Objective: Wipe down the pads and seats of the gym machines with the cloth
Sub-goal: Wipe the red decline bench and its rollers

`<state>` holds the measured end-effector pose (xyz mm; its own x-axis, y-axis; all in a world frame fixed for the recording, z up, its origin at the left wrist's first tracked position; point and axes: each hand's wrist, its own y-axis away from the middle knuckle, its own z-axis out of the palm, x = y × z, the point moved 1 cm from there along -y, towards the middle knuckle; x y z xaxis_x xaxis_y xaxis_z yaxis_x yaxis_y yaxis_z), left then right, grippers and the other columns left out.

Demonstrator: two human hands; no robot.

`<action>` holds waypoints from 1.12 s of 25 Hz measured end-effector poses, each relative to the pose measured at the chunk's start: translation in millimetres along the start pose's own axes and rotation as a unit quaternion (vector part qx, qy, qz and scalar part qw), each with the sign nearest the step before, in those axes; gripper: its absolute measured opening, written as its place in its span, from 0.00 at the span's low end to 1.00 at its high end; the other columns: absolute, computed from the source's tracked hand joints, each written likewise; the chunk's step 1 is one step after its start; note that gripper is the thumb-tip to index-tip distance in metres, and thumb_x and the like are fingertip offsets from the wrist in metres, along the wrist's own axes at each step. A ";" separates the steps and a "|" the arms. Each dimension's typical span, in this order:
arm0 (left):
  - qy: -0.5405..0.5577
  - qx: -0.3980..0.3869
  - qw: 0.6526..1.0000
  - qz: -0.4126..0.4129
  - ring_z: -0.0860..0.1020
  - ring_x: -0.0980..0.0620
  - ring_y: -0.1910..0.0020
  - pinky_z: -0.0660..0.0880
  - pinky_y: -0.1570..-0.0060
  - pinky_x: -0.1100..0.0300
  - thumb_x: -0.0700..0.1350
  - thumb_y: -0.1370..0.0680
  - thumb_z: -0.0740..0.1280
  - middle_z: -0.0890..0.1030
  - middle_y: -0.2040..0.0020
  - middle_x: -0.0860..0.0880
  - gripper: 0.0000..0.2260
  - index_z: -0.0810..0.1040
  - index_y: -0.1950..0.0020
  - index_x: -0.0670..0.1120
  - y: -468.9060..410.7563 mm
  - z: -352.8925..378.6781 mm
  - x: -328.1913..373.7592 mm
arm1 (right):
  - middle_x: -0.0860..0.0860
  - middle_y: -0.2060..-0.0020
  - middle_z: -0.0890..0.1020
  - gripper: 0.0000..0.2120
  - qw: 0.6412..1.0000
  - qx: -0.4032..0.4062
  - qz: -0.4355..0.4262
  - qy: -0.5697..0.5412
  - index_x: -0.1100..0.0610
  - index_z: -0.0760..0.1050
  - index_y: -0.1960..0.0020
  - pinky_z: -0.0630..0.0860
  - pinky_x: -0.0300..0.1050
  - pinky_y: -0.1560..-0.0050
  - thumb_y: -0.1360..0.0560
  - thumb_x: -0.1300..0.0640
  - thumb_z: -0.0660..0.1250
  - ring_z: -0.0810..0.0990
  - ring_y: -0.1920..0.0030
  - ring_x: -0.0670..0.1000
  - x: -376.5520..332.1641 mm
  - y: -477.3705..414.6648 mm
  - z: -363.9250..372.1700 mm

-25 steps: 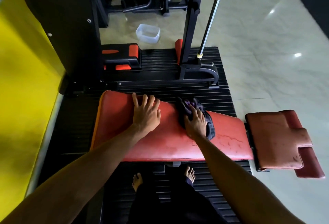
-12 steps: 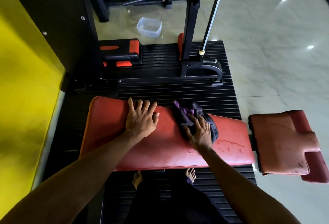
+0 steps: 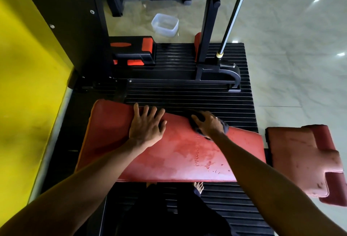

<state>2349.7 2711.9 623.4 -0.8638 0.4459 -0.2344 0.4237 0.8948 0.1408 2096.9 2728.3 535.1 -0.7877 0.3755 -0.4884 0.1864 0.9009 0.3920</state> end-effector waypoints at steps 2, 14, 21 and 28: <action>0.001 0.002 1.000 0.002 0.72 0.43 0.41 0.57 0.31 0.33 0.60 0.18 0.50 0.77 0.41 0.47 0.24 0.70 0.28 0.50 -0.1 -0.8 0.1 | 0.53 0.34 0.78 0.27 0.998 0.019 0.054 -0.024 0.46 0.75 0.31 0.75 0.57 0.38 0.21 0.31 0.59 0.78 0.37 0.61 23.4 0.5 -3.9; 0.010 -0.009 1.000 0.021 0.72 0.40 0.38 0.55 0.31 0.29 0.56 0.19 0.47 0.77 0.36 0.45 0.27 0.71 0.26 0.49 1.2 3.9 0.2 | 0.56 0.25 0.71 0.29 0.979 0.191 0.028 -0.068 0.48 0.73 0.26 0.60 0.59 0.24 0.23 0.37 0.57 0.69 0.26 0.60 -27.0 133.9 76.3; -0.014 -0.018 0.999 0.044 0.70 0.38 0.33 0.54 0.31 0.28 0.55 0.17 0.45 0.72 0.29 0.45 0.26 0.64 0.22 0.47 1.7 7.4 -1.8 | 0.53 0.23 0.66 0.30 0.968 0.172 0.145 -0.108 0.42 0.63 0.22 0.56 0.65 0.24 0.23 0.36 0.54 0.62 0.23 0.57 -55.1 64.9 54.4; 0.012 -0.023 0.994 0.104 0.68 0.37 0.29 0.54 0.30 0.28 0.52 0.17 0.54 0.68 0.25 0.45 0.26 0.61 0.20 0.44 5.6 9.2 -2.0 | 0.47 0.20 0.62 0.35 0.970 0.197 0.078 -0.117 0.45 0.54 0.18 0.56 0.56 0.20 0.22 0.39 0.58 0.58 0.20 0.48 -67.8 180.5 96.3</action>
<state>2356.3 2716.2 615.7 -0.7651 0.6206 -0.1719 0.5823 0.7807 0.2270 2240.5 2886.4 563.9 -0.5849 0.5120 -0.6291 0.5397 0.8247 0.1693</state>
